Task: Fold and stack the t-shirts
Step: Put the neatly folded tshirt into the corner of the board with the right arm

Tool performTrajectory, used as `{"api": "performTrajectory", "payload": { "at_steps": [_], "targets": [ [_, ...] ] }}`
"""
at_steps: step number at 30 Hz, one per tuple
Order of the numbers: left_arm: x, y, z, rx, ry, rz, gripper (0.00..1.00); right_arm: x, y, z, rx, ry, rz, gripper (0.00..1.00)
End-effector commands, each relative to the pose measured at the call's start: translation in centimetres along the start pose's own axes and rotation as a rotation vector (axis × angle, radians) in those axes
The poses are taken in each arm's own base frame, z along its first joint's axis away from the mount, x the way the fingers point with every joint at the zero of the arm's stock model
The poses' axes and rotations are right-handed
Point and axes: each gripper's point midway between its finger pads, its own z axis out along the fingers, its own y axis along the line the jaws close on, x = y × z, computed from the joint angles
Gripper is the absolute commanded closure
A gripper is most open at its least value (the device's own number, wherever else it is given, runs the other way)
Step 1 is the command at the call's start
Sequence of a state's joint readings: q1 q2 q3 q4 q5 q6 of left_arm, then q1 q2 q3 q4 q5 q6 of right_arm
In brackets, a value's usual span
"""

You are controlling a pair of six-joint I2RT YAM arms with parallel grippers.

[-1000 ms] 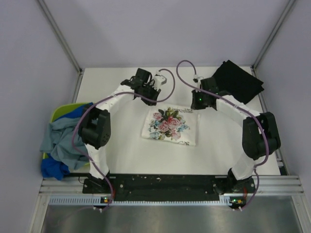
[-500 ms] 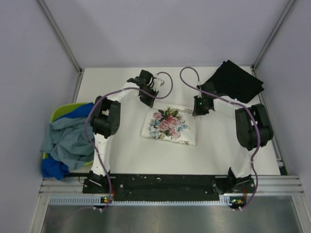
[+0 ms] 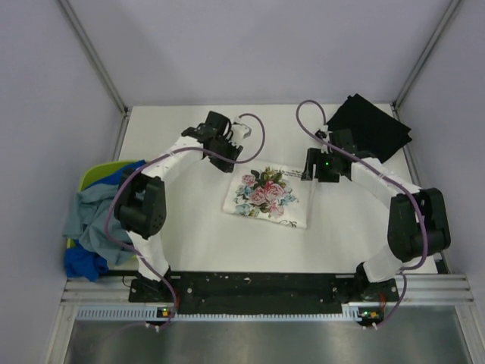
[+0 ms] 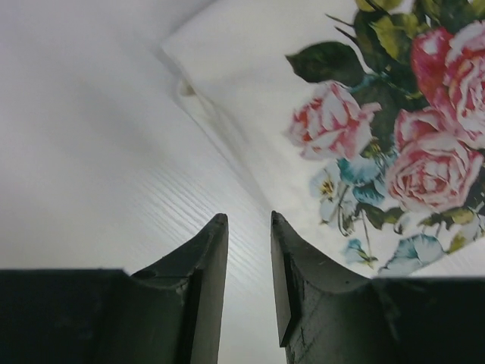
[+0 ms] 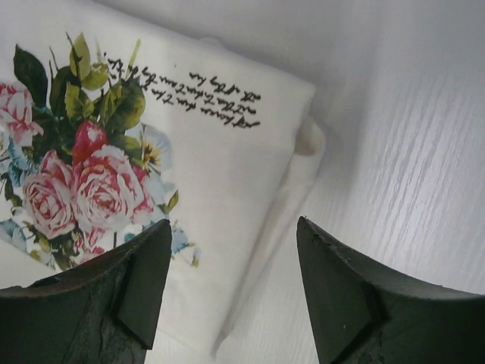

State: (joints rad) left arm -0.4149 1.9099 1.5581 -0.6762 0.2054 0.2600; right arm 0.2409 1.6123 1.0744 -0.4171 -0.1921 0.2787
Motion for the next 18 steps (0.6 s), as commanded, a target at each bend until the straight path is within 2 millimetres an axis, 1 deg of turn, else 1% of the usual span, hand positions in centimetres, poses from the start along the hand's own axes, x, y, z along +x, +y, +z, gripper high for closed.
{"api": "performTrajectory", "payload": {
  "at_steps": [1, 2, 5, 9, 11, 14, 18],
  "targets": [
    [2.0, -3.4, -0.1, 0.081, -0.004, 0.016, 0.66, 2.3, 0.7, -2.0, -0.077, 0.016, 0.094, 0.33],
    [2.5, -3.7, 0.1, 0.086, 0.005, 0.012, 0.66, 3.2, 1.1, -2.0, -0.103, 0.03, 0.119, 0.32],
    [3.5, -4.1, 0.8, 0.099, 0.024, 0.002, 0.66, 5.2, 1.0, -1.1, -0.141, 0.057, 0.19, 0.3],
    [5.2, -4.8, 2.2, 0.134, 0.071, -0.021, 0.66, 7.0, 0.7, 0.3, -0.2, 0.084, 0.282, 0.3],
    [5.8, -5.1, 2.9, 0.151, 0.089, -0.027, 0.66, 7.1, 0.6, 1.1, -0.246, 0.072, 0.332, 0.3],
    [6.8, -5.2, 3.9, 0.161, 0.125, -0.038, 0.66, 7.5, 1.6, 1.9, -0.333, 0.072, 0.365, 0.3],
    [7.4, -5.1, 4.5, 0.166, 0.145, -0.043, 0.65, 7.8, 2.1, 3.1, -0.389, 0.085, 0.406, 0.3]
  ]
}}
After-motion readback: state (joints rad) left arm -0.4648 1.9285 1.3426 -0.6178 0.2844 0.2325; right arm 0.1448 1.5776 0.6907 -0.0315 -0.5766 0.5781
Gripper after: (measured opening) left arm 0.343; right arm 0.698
